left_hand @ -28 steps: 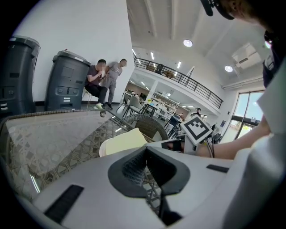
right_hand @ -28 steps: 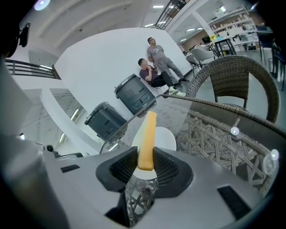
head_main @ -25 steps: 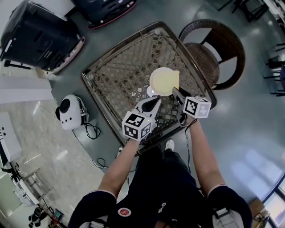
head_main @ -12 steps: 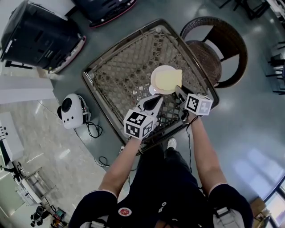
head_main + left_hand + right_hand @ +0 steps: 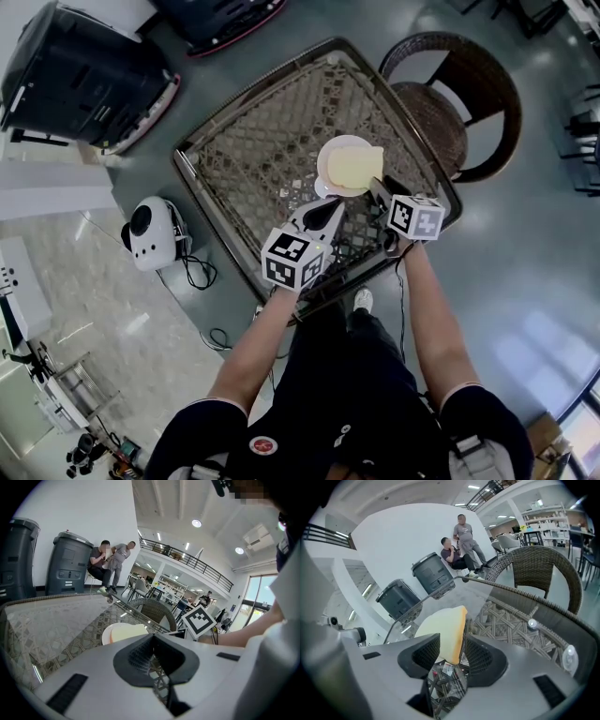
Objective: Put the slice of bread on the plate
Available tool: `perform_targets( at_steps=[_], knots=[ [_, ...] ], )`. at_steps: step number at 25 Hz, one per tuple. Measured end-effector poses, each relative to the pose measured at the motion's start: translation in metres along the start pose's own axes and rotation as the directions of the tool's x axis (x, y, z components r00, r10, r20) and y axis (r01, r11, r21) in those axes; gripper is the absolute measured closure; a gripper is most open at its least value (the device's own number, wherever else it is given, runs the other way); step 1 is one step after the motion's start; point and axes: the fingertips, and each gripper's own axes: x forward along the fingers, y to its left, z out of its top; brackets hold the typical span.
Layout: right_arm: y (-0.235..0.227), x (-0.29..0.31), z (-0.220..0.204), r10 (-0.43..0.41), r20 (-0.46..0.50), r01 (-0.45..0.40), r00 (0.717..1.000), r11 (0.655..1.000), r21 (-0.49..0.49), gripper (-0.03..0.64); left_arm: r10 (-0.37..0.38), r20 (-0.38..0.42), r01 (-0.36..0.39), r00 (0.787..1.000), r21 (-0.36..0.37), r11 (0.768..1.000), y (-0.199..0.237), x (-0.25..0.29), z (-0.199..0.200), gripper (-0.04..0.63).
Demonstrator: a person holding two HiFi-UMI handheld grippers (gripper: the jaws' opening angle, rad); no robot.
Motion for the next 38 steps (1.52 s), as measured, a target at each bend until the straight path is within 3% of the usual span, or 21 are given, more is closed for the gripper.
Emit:
perform_targets(
  at_steps=[5,10,22,38],
  knots=[
    [0.01,-0.018,0.015,0.031,0.047,-0.029,0.998,0.999,-0.034,0.472,-0.005,0.012,0.005,1.0,0.008,1.0,-0.004,-0.005,0.005,0.588],
    [0.047,-0.051,0.048,0.13,0.118,-0.112,0.985,0.983,-0.146,0.474,-0.02,0.047,0.019,0.999,0.032,0.999,-0.015,-0.013,0.024,0.588],
    [0.128,-0.123,0.109,0.273,0.293,-0.185,0.916,0.937,-0.297,0.607,-0.048,0.203,0.031,0.978,0.085,0.996,-0.047,-0.054,0.074,0.588],
    [0.204,-0.176,0.133,0.399,0.367,-0.224,0.84,0.872,-0.435,0.609,-0.097,0.29,0.042,0.952,0.189,0.981,-0.078,-0.086,0.131,0.588]
  ],
)
